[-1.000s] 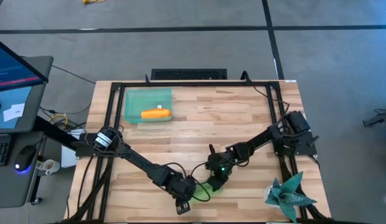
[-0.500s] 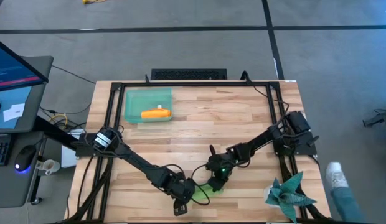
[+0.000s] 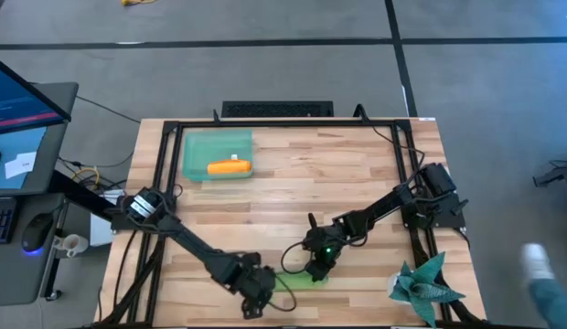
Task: Roll microfiber towels into tight, uniform cylinder then place into a basket
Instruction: Roll the green microfiber cloth
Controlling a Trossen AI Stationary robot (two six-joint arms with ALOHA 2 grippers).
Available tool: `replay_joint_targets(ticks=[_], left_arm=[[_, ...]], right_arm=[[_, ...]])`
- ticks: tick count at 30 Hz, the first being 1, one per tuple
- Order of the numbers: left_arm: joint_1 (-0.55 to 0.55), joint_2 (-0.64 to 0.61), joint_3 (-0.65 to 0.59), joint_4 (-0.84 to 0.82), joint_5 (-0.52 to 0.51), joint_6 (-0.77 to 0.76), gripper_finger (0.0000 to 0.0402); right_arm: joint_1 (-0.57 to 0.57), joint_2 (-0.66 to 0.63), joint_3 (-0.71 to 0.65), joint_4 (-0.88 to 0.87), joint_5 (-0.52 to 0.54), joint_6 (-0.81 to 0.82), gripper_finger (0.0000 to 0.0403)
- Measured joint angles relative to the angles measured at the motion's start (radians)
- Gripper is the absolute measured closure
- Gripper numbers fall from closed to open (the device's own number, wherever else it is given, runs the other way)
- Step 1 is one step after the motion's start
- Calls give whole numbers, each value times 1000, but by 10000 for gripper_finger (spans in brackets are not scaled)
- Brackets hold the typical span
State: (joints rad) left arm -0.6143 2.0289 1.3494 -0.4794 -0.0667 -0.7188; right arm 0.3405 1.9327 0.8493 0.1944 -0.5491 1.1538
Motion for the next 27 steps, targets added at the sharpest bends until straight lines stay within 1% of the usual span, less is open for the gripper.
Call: replay_joint_targets(ticks=[7, 9, 11, 15, 17, 19, 21, 23, 27], left_arm=[[-72, -50, -1, -74, -104, -94, 253], [-96, -62, -1, -64, -185, -103, 253], [-115, -65, 2, -31, -280, -78, 253], [-140, -65, 10, 33, -485, 38, 253], [-139, -65, 10, 77, -551, 92, 253], [-131, -65, 10, 124, -558, 144, 253], [-116, -65, -2, 189, -539, 181, 253], [-98, -64, -23, 225, -516, 192, 253], [-65, -39, -61, 245, -478, 183, 253]], right_arm=[[0, 0, -1, 3, 0, -2, 370], [0, 0, -1, 2, 0, -1, 368], [0, 0, -1, 2, 0, -2, 367], [0, 0, -1, 2, 0, -2, 370], [0, 0, -1, 3, 1, -2, 371], [0, 0, -1, 2, 1, -2, 371], [0, 0, -1, 2, 2, -2, 369], [0, 0, -1, 2, 3, -2, 367], [0, 0, -1, 4, 4, -4, 368]])
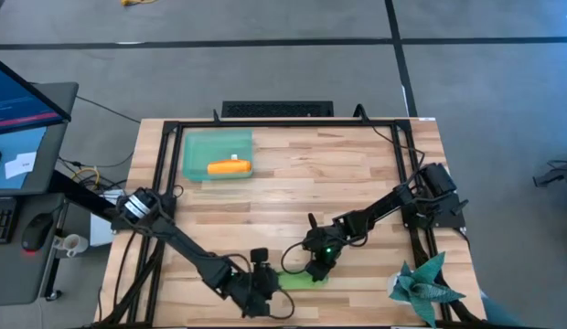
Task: Roll microfiber towels into tight, uniform cylinder then place into a basket
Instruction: Roll the green microfiber cloth
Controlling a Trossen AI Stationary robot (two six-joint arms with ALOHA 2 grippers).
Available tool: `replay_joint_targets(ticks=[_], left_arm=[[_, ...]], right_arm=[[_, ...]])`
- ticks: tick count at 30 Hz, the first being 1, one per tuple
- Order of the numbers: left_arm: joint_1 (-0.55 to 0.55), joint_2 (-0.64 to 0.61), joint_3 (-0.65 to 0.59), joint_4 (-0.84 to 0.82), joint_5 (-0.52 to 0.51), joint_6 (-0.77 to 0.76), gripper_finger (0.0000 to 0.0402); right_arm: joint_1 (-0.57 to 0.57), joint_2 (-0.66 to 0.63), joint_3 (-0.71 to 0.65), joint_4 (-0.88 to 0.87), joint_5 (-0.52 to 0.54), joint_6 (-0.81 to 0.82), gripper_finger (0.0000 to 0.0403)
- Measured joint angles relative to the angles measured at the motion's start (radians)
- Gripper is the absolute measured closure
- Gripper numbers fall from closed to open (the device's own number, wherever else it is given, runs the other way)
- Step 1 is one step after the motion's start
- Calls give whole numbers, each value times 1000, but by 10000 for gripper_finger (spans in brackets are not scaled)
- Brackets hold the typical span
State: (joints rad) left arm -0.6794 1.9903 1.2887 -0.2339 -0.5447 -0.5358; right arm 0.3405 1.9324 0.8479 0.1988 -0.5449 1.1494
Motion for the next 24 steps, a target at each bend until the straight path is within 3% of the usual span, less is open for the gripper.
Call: replay_joint_targets(ticks=[5, 17, 24], left_arm=[[12, 63, -16, 54, 50, -52, 253], [4, 102, -11, -14, 80, -296, 253], [9, 101, -11, -46, 107, -368, 253]], right_arm=[[0, 0, -1, 0, -1, -2, 372], [0, 0, -1, 8, 36, 7, 371], [14, 0, -2, 9, 70, -11, 324]])
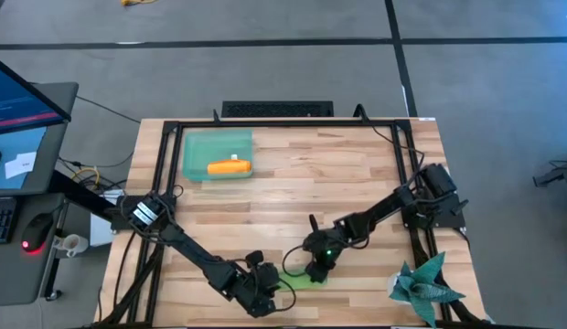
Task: Roll microfiber towels into tight, uniform cylinder then place into a basket
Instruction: Roll the green microfiber cloth
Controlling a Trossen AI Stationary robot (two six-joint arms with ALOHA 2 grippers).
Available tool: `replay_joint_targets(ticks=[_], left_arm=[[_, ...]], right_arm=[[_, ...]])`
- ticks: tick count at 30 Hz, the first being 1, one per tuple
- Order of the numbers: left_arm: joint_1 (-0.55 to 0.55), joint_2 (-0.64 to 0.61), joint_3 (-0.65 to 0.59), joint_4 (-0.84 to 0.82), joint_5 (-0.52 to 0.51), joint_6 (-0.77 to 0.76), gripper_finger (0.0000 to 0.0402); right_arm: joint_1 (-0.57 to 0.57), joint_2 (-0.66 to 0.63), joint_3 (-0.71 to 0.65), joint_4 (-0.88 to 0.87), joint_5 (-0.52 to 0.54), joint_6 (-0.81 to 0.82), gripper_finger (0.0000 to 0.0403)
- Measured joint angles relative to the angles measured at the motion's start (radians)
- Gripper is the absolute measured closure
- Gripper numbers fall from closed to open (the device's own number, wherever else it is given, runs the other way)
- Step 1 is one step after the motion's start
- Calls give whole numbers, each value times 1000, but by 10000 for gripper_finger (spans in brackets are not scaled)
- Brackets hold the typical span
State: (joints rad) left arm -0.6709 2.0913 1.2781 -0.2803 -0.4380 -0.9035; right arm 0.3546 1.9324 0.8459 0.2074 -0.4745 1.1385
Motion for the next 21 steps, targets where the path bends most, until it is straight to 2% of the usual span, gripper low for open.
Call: replay_joint_targets(ticks=[4, 9, 16, 21], left_arm=[[3, 0, 0, -1, 7, 0, 253], [12, 1, -2, -3, 16, 4, 253], [37, 1, -3, -5, 42, 6, 253], [49, 1, -4, -6, 42, 6, 253]], right_arm=[[10, 0, -1, 8, 28, -22, 280], [-3, -1, -1, 16, -17, -76, 247], [-5, -56, -5, -26, 24, -232, 251], [-5, -147, -6, -159, 104, -317, 260]])
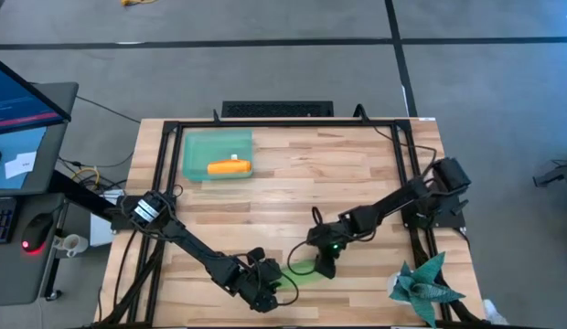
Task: Roll microfiber towels into tight, uniform cylinder then place into a basket
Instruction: Roll the green microfiber cloth
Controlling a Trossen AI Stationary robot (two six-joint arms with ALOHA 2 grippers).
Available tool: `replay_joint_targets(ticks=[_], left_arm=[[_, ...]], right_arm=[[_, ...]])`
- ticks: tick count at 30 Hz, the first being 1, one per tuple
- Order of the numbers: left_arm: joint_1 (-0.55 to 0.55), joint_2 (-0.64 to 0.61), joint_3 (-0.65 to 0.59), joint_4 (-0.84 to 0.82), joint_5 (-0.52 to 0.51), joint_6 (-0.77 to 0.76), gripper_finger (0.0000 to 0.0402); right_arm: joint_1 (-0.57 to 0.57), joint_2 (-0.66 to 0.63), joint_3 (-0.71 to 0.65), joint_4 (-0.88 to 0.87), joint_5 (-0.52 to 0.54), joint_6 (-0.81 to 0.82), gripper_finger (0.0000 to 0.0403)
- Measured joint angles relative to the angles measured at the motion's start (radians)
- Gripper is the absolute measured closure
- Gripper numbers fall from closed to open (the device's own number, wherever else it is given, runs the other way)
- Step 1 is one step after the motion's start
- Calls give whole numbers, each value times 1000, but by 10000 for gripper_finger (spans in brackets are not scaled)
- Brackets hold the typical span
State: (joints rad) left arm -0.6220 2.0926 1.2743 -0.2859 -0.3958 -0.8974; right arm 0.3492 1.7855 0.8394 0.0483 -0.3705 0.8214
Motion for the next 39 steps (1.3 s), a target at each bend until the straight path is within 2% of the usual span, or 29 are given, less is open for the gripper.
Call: replay_joint_targets(ticks=[6, 10, 14, 17, 21, 27, 36, 39], left_arm=[[1, 0, 0, 1, -3, -2, 253], [2, 0, 0, 1, -5, -3, 253], [2, 0, 0, 4, -9, -3, 253], [2, 0, 0, 4, -10, -3, 253], [2, 0, 0, 5, -12, -3, 253], [2, 1, -1, 9, -17, -4, 253], [2, 1, -1, 10, -18, -6, 253], [3, 1, -1, 11, -18, -7, 253]], right_arm=[[1, -152, 0, -199, 140, -187, 264], [2, -263, 0, -258, 198, -322, 264], [62, -355, -25, -196, 220, -482, 266], [145, -372, -72, -22, 285, -510, 265], [234, -321, -110, 189, 380, -554, 264], [286, -192, -112, 259, 506, -564, 284], [268, -57, -111, 307, 535, -534, 389], [256, -36, -110, 294, 533, -485, 391]])
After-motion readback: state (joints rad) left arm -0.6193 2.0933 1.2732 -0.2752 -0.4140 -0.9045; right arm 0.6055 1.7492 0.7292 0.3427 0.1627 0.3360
